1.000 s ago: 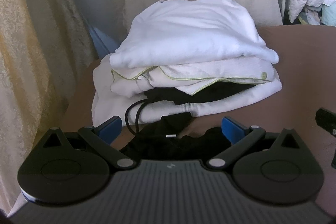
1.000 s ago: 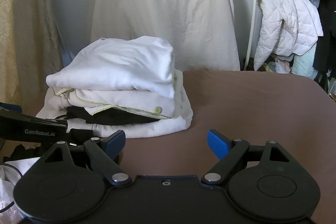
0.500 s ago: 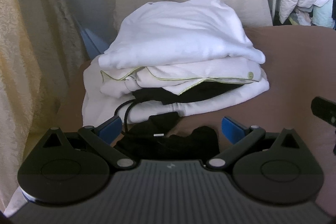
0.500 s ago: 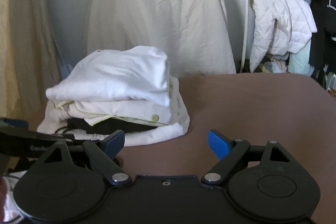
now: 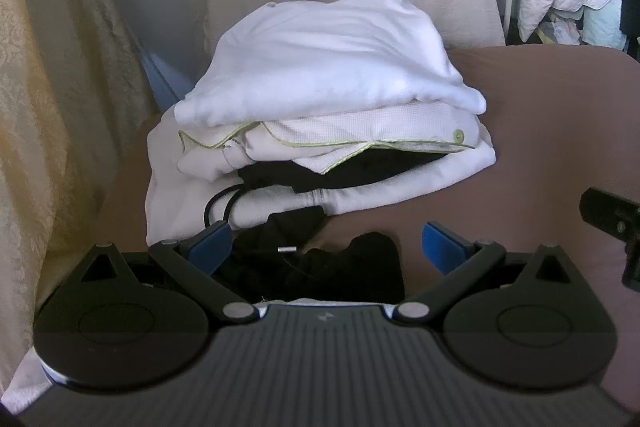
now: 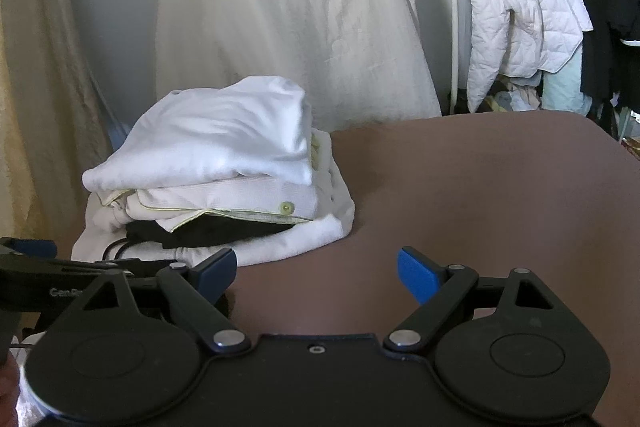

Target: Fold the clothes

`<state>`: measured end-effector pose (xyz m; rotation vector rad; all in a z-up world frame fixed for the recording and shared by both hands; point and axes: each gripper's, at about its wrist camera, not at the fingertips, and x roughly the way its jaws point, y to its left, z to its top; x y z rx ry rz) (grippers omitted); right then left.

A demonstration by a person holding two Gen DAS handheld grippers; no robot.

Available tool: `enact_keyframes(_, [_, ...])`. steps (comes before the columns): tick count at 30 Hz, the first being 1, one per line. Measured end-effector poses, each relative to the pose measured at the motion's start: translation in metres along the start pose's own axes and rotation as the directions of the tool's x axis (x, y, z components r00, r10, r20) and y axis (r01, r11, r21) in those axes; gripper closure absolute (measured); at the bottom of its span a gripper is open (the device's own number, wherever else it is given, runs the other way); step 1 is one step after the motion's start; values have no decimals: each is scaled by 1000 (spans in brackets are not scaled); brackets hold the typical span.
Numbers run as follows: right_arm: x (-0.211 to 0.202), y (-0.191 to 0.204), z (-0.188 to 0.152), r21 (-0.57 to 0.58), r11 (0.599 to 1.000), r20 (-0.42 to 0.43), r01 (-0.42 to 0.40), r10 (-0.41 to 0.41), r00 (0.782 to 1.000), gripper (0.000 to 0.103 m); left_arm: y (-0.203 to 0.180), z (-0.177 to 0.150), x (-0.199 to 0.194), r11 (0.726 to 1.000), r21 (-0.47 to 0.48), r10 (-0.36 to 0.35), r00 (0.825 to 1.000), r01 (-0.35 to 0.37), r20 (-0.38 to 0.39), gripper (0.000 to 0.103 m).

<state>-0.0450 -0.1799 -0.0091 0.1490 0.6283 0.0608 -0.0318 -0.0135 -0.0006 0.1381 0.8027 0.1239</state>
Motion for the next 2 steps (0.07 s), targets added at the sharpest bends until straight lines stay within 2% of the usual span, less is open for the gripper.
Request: enact_keyframes(2, [-1,-1,0,0,1000,1,1,-1,1000,12,-1,1,1,1000,5,6,1000,-6,-2,0])
